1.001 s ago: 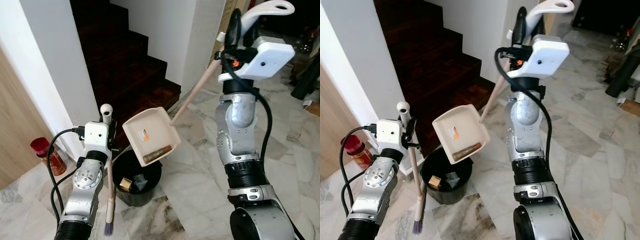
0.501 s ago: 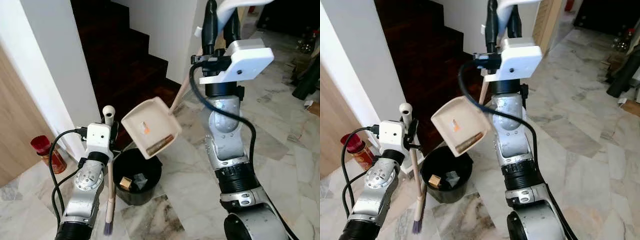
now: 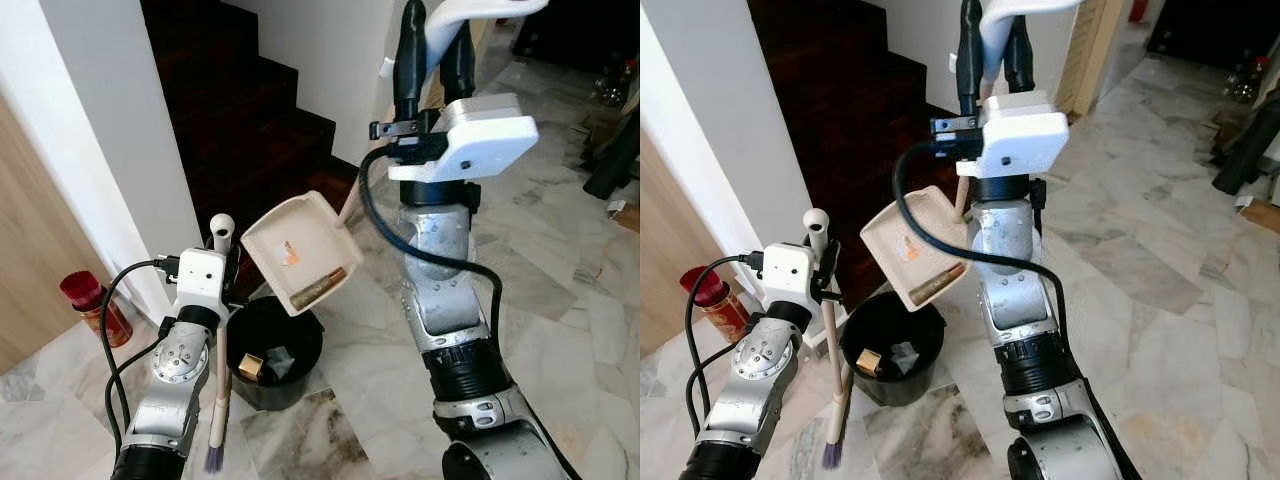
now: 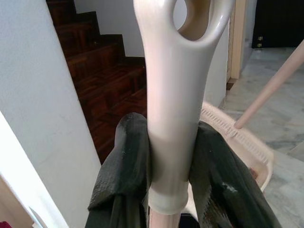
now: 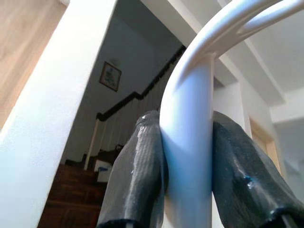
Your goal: Sweep floor
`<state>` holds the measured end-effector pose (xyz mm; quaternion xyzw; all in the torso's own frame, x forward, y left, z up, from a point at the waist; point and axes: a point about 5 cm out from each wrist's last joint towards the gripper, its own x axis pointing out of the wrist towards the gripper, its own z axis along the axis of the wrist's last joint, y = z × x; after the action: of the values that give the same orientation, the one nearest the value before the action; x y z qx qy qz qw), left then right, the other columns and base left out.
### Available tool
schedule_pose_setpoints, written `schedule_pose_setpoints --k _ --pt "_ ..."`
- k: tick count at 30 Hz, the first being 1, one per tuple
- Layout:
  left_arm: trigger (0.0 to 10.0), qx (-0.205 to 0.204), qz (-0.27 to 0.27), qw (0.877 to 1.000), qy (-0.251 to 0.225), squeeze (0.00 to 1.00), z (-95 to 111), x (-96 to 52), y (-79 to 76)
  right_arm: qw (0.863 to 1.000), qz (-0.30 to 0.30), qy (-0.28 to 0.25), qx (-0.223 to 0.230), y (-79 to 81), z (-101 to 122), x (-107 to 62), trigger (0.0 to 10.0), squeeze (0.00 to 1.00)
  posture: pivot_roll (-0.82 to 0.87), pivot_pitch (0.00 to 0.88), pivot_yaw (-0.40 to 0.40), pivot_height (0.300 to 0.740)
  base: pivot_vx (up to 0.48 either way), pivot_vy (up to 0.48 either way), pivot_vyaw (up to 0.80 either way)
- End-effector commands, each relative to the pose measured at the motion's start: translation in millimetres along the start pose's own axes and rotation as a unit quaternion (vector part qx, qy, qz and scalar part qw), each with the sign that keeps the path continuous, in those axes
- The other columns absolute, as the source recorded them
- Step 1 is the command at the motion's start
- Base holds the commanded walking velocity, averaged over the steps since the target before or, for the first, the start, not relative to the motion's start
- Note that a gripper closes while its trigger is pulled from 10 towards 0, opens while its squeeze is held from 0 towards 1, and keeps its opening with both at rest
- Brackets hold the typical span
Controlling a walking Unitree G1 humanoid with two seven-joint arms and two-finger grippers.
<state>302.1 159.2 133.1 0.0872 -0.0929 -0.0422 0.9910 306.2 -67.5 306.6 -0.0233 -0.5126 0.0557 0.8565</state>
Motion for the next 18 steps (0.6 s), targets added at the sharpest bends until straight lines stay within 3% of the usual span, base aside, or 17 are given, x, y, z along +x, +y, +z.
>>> schedule_pose_setpoints --k 1,11,18 --pt "10.0 0.004 -0.007 0.999 -0.041 0.00 16 2.6 -1.2 0.997 0.003 -0.074 -0.003 1.5 24 7.8 10.0 0.00 0.12 0.009 -0.055 0.740 0.000 0.000 0.00" --pt "10.0 0.008 -0.010 0.999 -0.042 0.00 16 2.1 -2.4 0.995 0.017 -0.095 -0.007 11.6 33 3.9 10.0 0.00 0.12 0.011 -0.058 0.740 0.000 0.000 0.00" --pt "10.0 0.013 -0.014 0.999 -0.042 0.00 16 1.0 -3.5 0.994 0.037 -0.097 0.026 24.5 39 -3.6 10.0 0.00 0.12 0.013 -0.058 0.740 0.000 0.000 0.00"
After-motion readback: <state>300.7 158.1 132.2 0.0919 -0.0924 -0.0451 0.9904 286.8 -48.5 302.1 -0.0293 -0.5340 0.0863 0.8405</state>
